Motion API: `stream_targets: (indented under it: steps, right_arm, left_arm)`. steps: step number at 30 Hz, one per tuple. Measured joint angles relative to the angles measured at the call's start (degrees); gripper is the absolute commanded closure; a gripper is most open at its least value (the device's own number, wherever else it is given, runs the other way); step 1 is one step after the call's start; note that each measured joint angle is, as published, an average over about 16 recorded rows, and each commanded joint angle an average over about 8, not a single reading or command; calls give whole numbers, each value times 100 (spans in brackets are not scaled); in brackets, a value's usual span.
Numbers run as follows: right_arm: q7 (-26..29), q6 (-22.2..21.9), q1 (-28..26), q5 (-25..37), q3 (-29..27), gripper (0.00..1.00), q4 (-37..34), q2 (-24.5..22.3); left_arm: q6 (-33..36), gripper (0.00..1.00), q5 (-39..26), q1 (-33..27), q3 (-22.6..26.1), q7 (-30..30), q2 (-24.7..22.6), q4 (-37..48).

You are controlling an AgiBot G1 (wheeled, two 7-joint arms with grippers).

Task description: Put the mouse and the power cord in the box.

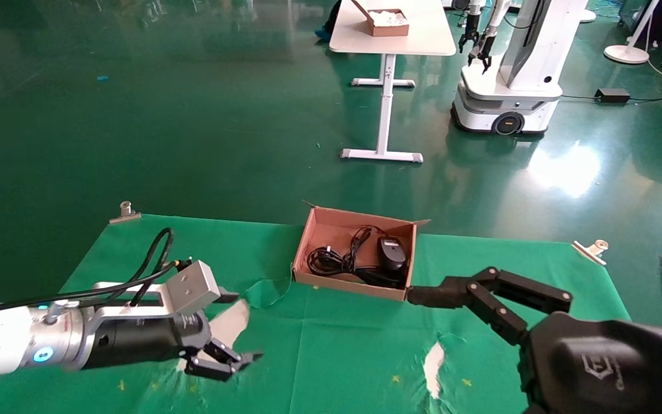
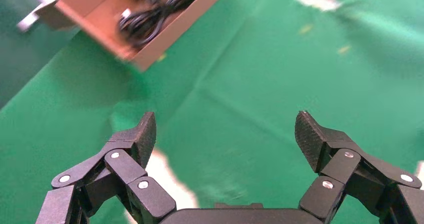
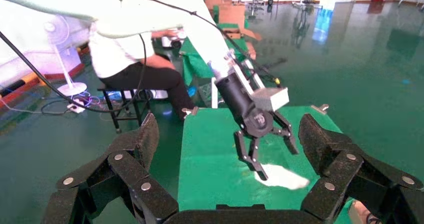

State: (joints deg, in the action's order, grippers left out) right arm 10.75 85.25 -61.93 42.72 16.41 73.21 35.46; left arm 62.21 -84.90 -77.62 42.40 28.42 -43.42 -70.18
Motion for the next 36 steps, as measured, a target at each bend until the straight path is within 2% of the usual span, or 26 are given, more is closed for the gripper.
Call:
stream_targets:
  steps: [25, 30, 36]
  right_arm:
    - [-8, 45, 33, -99, -28, 0, 32, -50]
    - [-8, 47, 36, -105, -29, 0, 33, -53]
    - [-9, 49, 38, -109, -30, 0, 34, -56]
  left_arm:
    - [2104, 0, 3865, 1438, -2365, -1575, 752, -304]
    - [2354, 0, 4332, 1610, -2647, -1749, 842, -342]
    - [2460, 0, 4533, 1684, -2766, -1818, 880, -358]
